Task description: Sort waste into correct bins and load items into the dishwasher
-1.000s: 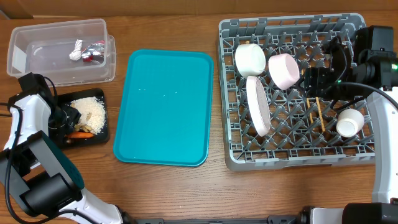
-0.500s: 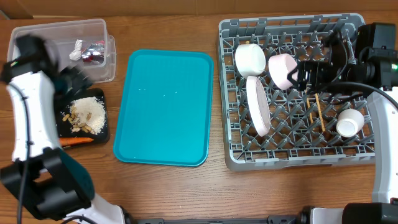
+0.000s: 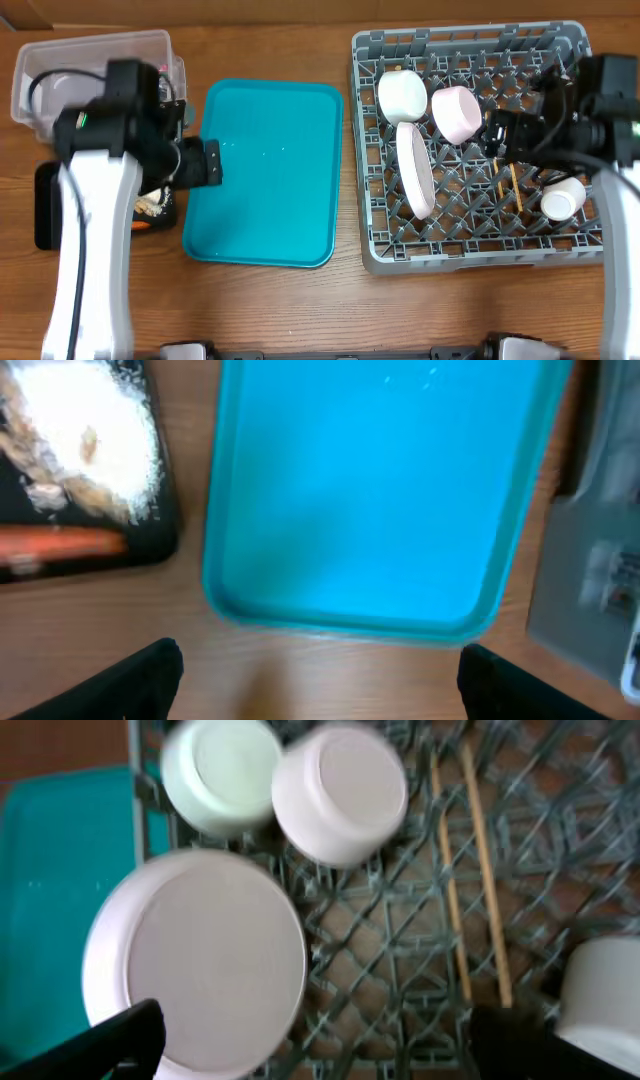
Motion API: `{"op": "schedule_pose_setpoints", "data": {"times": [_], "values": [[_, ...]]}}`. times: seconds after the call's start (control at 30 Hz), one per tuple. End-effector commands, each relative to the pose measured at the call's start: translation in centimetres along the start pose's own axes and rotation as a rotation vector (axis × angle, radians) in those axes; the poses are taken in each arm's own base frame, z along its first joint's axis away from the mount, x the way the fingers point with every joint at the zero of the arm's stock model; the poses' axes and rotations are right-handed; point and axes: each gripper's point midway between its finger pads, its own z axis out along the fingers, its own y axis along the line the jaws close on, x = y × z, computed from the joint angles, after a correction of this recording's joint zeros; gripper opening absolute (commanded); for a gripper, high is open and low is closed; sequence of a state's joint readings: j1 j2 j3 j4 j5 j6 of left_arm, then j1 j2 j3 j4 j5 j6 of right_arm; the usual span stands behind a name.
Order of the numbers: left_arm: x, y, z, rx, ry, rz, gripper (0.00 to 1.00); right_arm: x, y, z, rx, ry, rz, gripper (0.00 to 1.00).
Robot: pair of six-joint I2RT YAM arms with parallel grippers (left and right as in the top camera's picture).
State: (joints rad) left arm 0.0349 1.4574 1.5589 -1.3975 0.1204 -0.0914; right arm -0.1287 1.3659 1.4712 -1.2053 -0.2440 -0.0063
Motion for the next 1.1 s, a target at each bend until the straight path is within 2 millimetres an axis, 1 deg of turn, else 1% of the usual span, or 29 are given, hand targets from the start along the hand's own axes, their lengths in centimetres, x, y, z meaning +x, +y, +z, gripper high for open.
{"op": "schedule_pose_setpoints", "data": {"times": [0.0, 0.03, 0.07, 0.17, 0.27, 0.33, 0.4, 0.47, 1.0, 1.07], "values": [[2.0, -0.1, -3.0, 0.02, -0.246, 0.063, 0.91, 0.6, 0.2, -4.4, 0.046, -0.229, -0.052, 1.0], [2.4, -0.1, -3.4, 0.023, -0.298, 0.069, 0.97, 1.0, 0.0, -4.9, 0.059, -0.265, -0.058, 1.0], [3.4, -0.1, -4.0, 0.032, -0.388, 0.066, 1.0, 2.3, -0.4, -5.5, 0.079, -0.323, -0.066, 1.0], [5.3, 0.0, -4.2, 0.041, -0.462, 0.065, 1.0, 4.9, -1.0, -5.6, 0.105, -0.352, -0.063, 1.0], [6.6, 0.1, -4.1, 0.043, -0.484, 0.067, 1.0, 7.5, -1.7, -5.1, 0.126, -0.315, -0.053, 1.0], [6.7, 0.1, -4.1, 0.046, -0.489, 0.058, 1.0, 9.0, -1.9, -4.7, 0.131, -0.253, -0.041, 1.0], [6.9, 0.2, -4.0, 0.044, -0.476, 0.057, 1.0, 10.2, -2.0, -4.4, 0.135, -0.2, -0.031, 1.0], [6.9, 0.2, -3.9, 0.044, -0.47, 0.056, 1.0, 10.7, -2.1, -4.1, 0.137, -0.172, -0.026, 1.0], [6.9, 0.2, -3.6, 0.043, -0.457, 0.055, 1.0, 10.7, -2.2, -4.0, 0.138, -0.163, -0.024, 1.0], [6.9, 0.2, -3.6, 0.043, -0.457, 0.054, 1.0, 10.8, -2.0, -4.4, 0.133, -0.186, -0.033, 1.0]]}}
